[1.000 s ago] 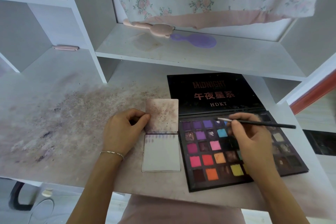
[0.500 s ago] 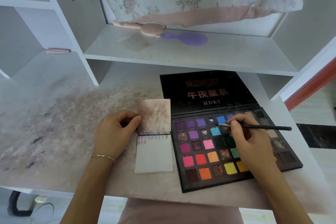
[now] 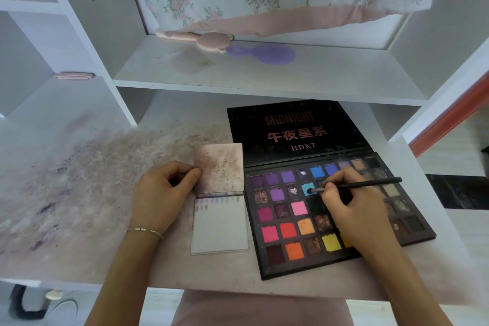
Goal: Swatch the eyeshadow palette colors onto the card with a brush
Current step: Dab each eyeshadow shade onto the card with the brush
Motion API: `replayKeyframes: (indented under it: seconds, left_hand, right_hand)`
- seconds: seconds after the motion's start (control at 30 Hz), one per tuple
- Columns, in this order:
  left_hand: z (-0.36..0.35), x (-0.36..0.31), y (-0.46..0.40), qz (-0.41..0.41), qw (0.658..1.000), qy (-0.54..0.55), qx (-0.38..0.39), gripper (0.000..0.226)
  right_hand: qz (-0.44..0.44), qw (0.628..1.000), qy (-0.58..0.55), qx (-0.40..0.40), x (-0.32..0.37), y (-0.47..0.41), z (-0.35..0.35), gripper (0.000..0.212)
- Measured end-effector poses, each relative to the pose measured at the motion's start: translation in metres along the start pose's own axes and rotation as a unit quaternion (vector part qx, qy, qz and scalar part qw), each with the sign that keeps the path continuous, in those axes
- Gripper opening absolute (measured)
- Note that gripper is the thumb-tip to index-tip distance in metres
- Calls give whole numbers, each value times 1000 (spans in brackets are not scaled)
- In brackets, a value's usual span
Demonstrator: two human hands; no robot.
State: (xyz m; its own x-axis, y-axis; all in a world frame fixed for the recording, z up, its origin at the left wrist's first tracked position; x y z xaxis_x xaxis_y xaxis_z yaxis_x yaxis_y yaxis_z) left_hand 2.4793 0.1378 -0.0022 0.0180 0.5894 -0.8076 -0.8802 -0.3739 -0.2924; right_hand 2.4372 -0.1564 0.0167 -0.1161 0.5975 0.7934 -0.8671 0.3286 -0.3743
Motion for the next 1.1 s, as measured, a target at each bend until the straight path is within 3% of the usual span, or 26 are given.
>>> replayKeyframes:
  seconds: [0.83, 1.1]
  left_hand:
    - [-1, 2, 0, -1, 1000, 5, 2, 27]
    - [-2, 2, 0, 7, 1000, 6, 7, 27]
  right_hand:
    - [-37, 999, 10, -1, -7, -3, 0, 29]
    - [-29, 998, -58, -2, 9, 1, -3, 24]
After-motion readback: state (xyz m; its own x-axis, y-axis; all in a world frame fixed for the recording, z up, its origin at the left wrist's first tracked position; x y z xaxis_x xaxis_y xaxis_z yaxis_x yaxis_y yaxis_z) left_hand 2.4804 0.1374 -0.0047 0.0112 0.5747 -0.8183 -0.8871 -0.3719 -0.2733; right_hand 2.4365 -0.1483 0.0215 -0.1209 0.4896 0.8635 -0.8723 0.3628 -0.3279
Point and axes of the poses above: each hand's wrist, its own y-axis away from the middle knuckle, its own z-axis out of the back of the hand, x = y × z, the point moved 8 cm from there along -y, towards the middle knuckle, and after that the axes turned 14 degrees about -x, right-handed, at the moved point
